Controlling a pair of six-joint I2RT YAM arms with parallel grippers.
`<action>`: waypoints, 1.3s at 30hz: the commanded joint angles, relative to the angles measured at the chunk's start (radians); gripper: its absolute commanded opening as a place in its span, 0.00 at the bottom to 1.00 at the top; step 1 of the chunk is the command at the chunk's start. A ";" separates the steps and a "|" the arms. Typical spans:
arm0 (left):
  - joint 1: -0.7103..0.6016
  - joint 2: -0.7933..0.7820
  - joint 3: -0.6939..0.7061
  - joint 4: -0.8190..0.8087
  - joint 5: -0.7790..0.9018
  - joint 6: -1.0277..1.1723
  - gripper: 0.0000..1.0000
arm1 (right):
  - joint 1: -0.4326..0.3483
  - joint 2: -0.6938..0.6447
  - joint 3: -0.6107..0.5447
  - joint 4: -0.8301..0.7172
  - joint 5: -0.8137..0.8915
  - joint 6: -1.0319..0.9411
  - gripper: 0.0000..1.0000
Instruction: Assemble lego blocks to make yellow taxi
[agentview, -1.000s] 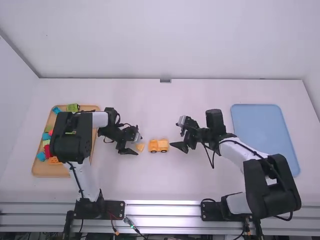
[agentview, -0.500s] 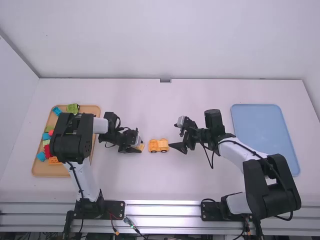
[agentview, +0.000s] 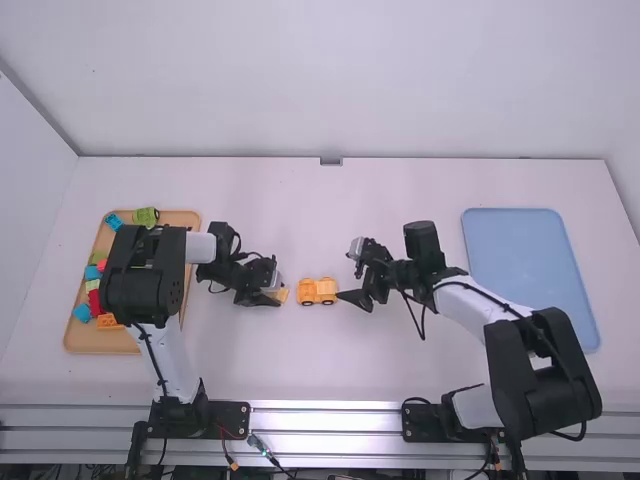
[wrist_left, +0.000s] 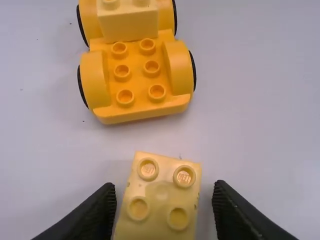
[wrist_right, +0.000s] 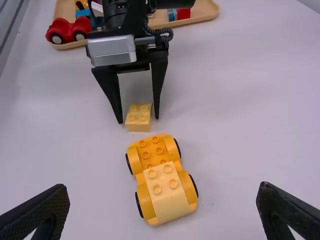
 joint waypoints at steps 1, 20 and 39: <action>0.002 0.010 0.002 -0.010 -0.050 -0.007 0.42 | 0.008 -0.016 -0.003 -0.001 0.008 -0.005 0.99; 0.003 0.008 0.009 -0.053 0.037 -0.060 0.27 | 0.011 0.018 -0.011 0.014 -0.005 -0.066 0.99; -0.026 -0.272 -0.144 0.173 0.081 -0.396 0.26 | 0.010 0.477 0.150 0.148 -0.193 -0.209 0.99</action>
